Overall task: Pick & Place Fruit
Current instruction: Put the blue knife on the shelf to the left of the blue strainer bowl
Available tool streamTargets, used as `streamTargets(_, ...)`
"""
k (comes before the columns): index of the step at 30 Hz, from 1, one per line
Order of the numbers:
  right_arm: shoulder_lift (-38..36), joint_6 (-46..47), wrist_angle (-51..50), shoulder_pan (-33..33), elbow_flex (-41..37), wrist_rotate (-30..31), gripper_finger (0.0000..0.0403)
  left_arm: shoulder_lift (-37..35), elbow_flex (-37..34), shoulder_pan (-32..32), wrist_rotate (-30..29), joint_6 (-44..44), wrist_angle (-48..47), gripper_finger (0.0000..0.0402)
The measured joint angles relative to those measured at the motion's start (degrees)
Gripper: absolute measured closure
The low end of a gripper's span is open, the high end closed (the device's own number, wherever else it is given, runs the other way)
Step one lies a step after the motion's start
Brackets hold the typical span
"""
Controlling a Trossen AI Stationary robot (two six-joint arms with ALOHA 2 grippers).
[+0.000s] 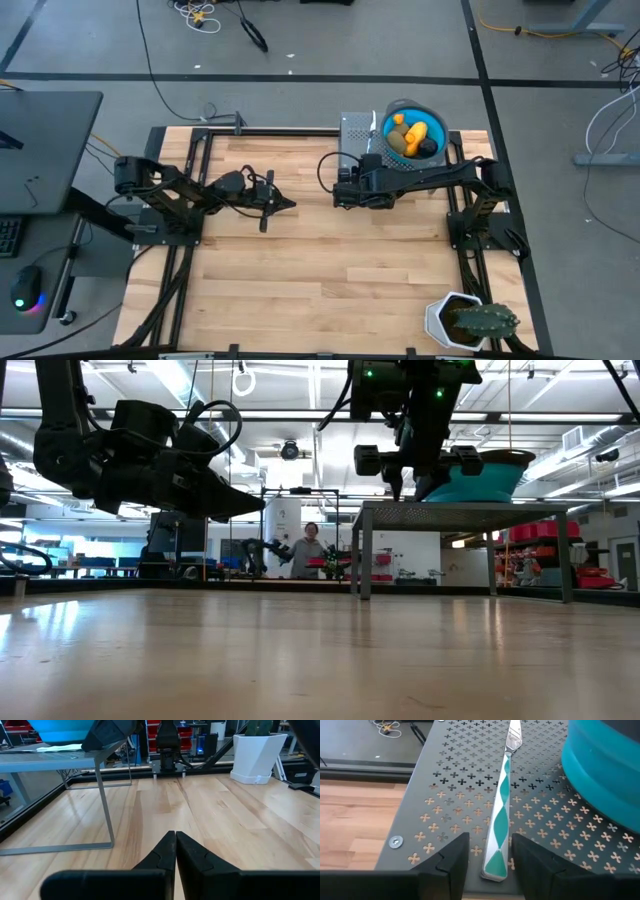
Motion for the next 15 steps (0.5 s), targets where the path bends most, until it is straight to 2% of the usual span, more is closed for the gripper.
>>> streamTargets(8,0.0,-0.9,0.0,0.0,0.0,-0.2,0.026,0.0,0.0,0.0,0.0,-0.2,0.0,0.0395)
streamTargets(15,0.0,-2.4,-0.4,0.0,0.0,-1.0,0.0261,0.0,0.0,0.0,0.0,-0.2,-0.3,0.0379)
